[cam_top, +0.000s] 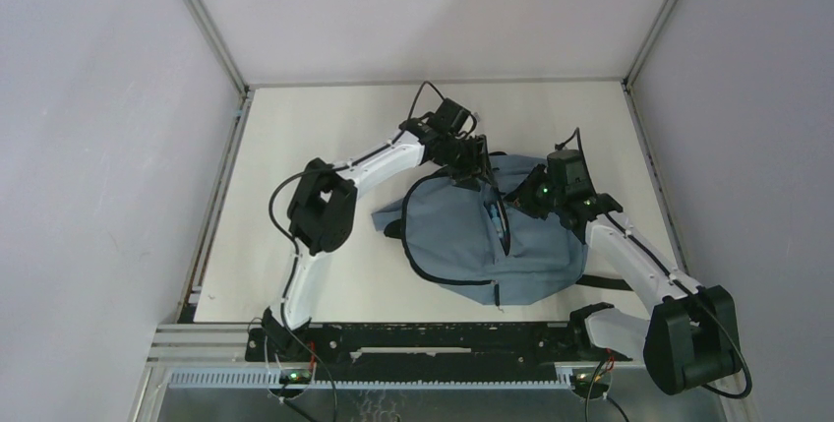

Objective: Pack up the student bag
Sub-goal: Zip the student bag at the center of the board.

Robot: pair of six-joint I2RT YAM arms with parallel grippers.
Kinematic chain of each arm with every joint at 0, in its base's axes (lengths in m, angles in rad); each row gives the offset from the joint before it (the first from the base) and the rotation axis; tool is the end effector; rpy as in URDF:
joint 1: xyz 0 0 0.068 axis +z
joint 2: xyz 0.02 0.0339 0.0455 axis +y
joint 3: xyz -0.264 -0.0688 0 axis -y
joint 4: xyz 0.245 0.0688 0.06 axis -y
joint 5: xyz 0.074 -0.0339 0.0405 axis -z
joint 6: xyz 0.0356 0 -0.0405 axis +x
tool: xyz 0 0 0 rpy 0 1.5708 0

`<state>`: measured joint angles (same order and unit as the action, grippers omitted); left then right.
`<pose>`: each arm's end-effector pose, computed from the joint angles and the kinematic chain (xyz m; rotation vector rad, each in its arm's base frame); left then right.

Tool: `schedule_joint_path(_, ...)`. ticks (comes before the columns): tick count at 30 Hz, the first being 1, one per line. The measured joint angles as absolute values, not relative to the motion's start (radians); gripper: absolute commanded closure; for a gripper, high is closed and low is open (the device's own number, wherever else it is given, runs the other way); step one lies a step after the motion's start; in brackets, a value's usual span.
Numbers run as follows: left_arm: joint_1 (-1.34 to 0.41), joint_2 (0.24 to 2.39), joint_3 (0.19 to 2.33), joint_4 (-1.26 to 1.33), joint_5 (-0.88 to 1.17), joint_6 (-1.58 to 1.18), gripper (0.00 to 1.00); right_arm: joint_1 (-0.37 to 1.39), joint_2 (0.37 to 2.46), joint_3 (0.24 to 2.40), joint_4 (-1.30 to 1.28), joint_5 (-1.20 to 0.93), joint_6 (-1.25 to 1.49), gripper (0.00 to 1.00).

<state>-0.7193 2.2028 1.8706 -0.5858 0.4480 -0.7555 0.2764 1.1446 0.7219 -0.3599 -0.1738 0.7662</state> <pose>0.3596 -0.3355 0.2191 0.1620 2.7495 -1.0881 0.2256 0.0704 0.2312 0.5083 2.4001 0.6930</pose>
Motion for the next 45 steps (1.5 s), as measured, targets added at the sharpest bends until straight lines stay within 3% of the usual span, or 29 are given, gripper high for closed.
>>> schedule_joint_path(4, -0.712, 2.216, 1.872, -0.574, 0.46, -0.761, 0.51, 0.276, 1.145, 0.722, -0.355, -0.178, 0.773, 0.62)
schedule_joint_path(22, -0.68, 2.247, 1.872, -0.499, 0.537, -0.805, 0.52, 0.247, 1.241, 0.722, -0.237, -0.236, 0.86, 0.63)
schedule_joint_path(28, -0.672, 2.248, 1.872, -0.496, 0.553, -0.805, 0.51, 0.242, 1.279, 0.722, -0.214, -0.252, 0.871, 0.75)
schedule_joint_path(34, -0.671, 2.253, 1.872, -0.495, 0.56, -0.805, 0.52, 0.242, 1.296, 0.722, -0.211, -0.255, 0.878, 0.99)
schedule_joint_path(35, -0.671, 2.254, 1.872, -0.494, 0.562, -0.805, 0.52, 0.242, 1.296, 0.722, -0.211, -0.255, 0.88, 1.0)
schedule_joint_path(38, -0.671, 2.258, 1.872, -0.49, 0.565, -0.812, 0.59, 0.241, 1.296, 0.722, -0.211, -0.255, 0.88, 1.0)
schedule_joint_path(42, -0.669, 2.263, 1.872, -0.486, 0.573, -0.823, 0.85, 0.241, 1.291, 0.722, -0.214, -0.253, 0.879, 1.0)
schedule_joint_path(45, -0.668, 2.271, 1.872, -0.474, 0.583, -0.842, 0.98, 0.24, 1.272, 0.722, -0.226, -0.252, 0.877, 1.0)
